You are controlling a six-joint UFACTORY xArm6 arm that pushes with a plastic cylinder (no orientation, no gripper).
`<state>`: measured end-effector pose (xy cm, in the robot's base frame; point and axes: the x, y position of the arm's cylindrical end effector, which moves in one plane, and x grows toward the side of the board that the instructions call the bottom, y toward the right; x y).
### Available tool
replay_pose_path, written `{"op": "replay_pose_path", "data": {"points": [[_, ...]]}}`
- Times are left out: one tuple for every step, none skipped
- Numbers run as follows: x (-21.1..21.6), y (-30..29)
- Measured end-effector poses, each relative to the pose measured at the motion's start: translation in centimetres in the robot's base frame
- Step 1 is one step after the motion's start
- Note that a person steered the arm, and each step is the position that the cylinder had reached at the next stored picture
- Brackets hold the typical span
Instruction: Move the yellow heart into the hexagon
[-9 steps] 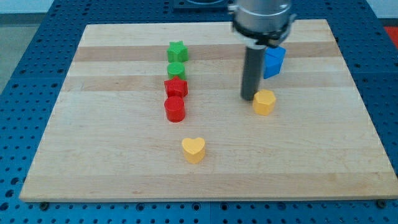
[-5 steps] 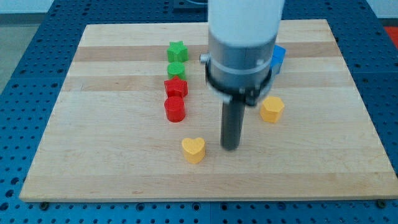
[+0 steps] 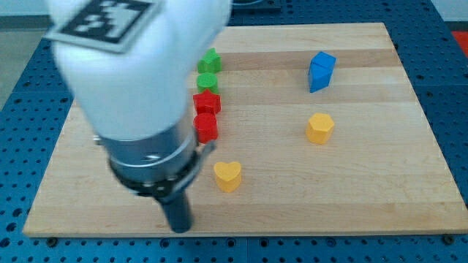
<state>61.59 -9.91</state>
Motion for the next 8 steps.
{"op": "replay_pose_path", "data": {"points": [[-1.1, 0.6], [-6.2, 5.0], [-10.8, 8.1], [-14.0, 11.1], [-15.8, 13.2], [-14.3, 12.9], [-13.5, 12.3], [-14.5, 12.2]]}}
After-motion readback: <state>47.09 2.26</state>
